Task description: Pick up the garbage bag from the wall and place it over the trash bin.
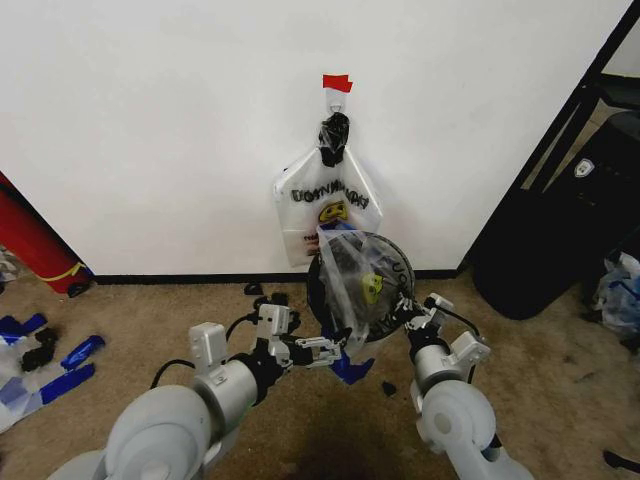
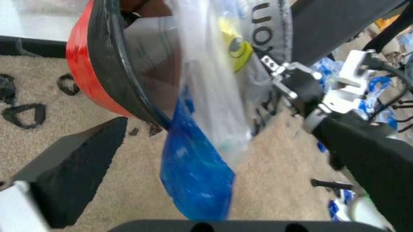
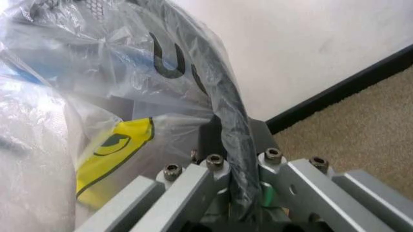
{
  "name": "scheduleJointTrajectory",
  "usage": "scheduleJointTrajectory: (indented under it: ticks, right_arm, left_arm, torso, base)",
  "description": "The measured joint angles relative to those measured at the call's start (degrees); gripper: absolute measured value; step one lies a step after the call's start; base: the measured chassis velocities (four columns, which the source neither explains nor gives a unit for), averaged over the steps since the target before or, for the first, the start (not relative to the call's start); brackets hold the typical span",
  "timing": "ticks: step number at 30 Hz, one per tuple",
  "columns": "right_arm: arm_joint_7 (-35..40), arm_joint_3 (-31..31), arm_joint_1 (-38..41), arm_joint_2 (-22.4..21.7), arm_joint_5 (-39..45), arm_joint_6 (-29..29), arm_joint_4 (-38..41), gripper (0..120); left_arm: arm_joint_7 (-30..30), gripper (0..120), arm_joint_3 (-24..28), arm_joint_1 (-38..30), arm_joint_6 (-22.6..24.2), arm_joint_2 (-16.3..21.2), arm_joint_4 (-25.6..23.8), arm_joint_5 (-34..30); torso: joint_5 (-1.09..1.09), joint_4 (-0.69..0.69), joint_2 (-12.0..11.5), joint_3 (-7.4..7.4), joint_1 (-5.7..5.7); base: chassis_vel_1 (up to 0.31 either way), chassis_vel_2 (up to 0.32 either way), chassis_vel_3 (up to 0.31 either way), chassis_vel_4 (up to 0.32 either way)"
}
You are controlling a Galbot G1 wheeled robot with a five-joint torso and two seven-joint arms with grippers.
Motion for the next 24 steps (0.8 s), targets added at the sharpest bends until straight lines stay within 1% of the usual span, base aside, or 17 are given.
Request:
scheduleJointTrajectory:
  ticks: [1, 2, 4, 5, 6, 7, 8, 9, 12, 13, 14, 15, 18, 19, 23, 24]
  right_arm:
    - [0.05, -0.13, 0.1, -0.03, 0.22, -0.08, 0.05, 0]
    - [0.11, -0.21, 0.2, -0.05, 0.55, -0.2, 0.18, 0]
    - [0.18, -0.35, 0.35, -0.06, 0.98, -0.34, 0.41, 0]
    - [0.18, -0.35, 0.35, -0.06, 0.98, -0.34, 0.41, 0]
    - [0.2, -0.4, 0.37, -0.07, 0.98, -0.36, 0.42, 0]
    - [0.23, -0.46, 0.4, -0.07, 0.98, -0.38, 0.42, 0]
    - [0.24, -0.48, 0.42, -0.07, 0.97, -0.38, 0.42, 0]
    - [0.24, -0.48, 0.42, -0.07, 0.97, -0.38, 0.42, 0]
    - [0.24, -0.56, 0.41, -0.07, 0.92, -0.38, 0.37, 0]
    - [0.24, -0.56, 0.41, -0.07, 0.91, -0.38, 0.35, 0]
    - [0.25, -0.56, 0.41, -0.07, 0.88, -0.38, 0.3, 0]
    - [0.25, -0.56, 0.41, -0.07, 0.88, -0.38, 0.3, 0]
    - [0.3, -0.51, 0.42, -0.09, 0.81, -0.38, 0.2, 0]
    - [0.3, -0.51, 0.42, -0.09, 0.81, -0.38, 0.2, 0]
    - [0.33, -0.61, 0.27, 0.08, 0.37, -0.34, 0.21, 0]
    - [0.33, -0.61, 0.27, 0.08, 0.37, -0.34, 0.21, 0]
  left_arm:
    - [-0.18, 102, 0.15, -0.15, -0.01, -0.16, 0.55, 0.06]
    - [-0.41, 101, 0.22, -0.16, -0.02, -0.21, 0.87, 0.06]
    - [-0.74, 91, 0.36, -0.04, -0.05, -0.24, 1.66, 0.06]
    - [-0.74, 91, 0.36, -0.04, -0.05, -0.24, 1.66, 0.06]
    - [-0.83, 89, 0.39, 0.01, -0.14, -0.26, 1.89, 0.06]
    - [-0.94, 82, 0.4, 0.03, -0.23, -0.31, 2.07, 0.06]
    - [-0.98, 79, 0.4, 0.01, -0.27, -0.33, 2.14, 0.06]
    - [-0.98, 79, 0.4, 0.01, -0.27, -0.33, 2.14, 0.06]
    - [-1.01, 64, 0.33, -0.04, -0.5, -0.26, 2.19, -0.05]
    - [-1.01, 62, 0.29, -0.02, -0.51, -0.2, 2.17, -0.08]
    - [-1.01, 57, 0.23, 0.03, -0.52, -0.1, 2.1, -0.1]
    - [-1.01, 57, 0.23, 0.03, -0.52, -0.1, 2.1, -0.1]
    - [-1.04, 40, 0.17, 0.41, -0.52, 0.14, 1.72, -0.12]
    - [-1.04, 40, 0.17, 0.41, -0.52, 0.14, 1.72, -0.12]
    - [-1.42, 23, 0.59, 0.37, -0.51, -0.21, 1.89, -0.06]
    - [-1.42, 23, 0.59, 0.37, -0.51, -0.21, 1.89, -0.06]
  torso:
    - [0.0, 0.0, 0.0, 0.0, 0.0]
    - [0.01, 0.0, 0.0, 0.01, 0.0]
    - [0.0, 0.02, 0.0, 0.0, 0.0]
    - [0.0, 0.02, 0.0, 0.0, 0.0]
    - [0.0, 0.02, 0.0, 0.0, 0.0]
    - [0.01, 0.01, 0.0, 0.0, 0.0]
    - [0.01, 0.01, 0.0, 0.0, 0.0]
    - [0.01, 0.01, 0.0, 0.0, 0.0]
    - [0.01, 0.01, 0.0, 0.0, 0.0]
    - [0.01, 0.01, 0.0, 0.0, 0.0]
    - [0.01, 0.01, 0.0, 0.0, 0.0]
    - [0.01, 0.01, 0.0, 0.0, 0.0]
    - [0.01, 0.01, 0.0, 0.0, 0.0]
    - [0.01, 0.01, 0.0, 0.0, 0.0]
    - [0.0, 0.01, 0.0, 0.0, 0.0]
    - [0.0, 0.01, 0.0, 0.0, 0.0]
  base:
    - [0.0, 0.0, 0.0, 0.0]
    - [0.0, 0.0, 0.0, 0.0]
    - [0.0, 0.0, 0.0, 0.0]
    - [0.0, 0.0, 0.0, 0.0]
    - [0.0, 0.0, 0.0, 0.0]
    - [0.0, 0.0, 0.0, 0.0]
    - [0.0, 0.0, 0.0, 0.0]
    - [0.0, 0.0, 0.0, 0.0]
    - [0.0, 0.0, 0.0, 0.0]
    - [0.0, 0.0, 0.0, 0.0]
    - [0.0, 0.0, 0.0, 0.0]
    - [0.0, 0.0, 0.0, 0.0]
    - [0.0, 0.0, 0.0, 0.0]
    - [0.0, 0.0, 0.0, 0.0]
    - [0.0, 0.0, 0.0, 0.0]
    - [0.0, 0.0, 0.0, 0.0]
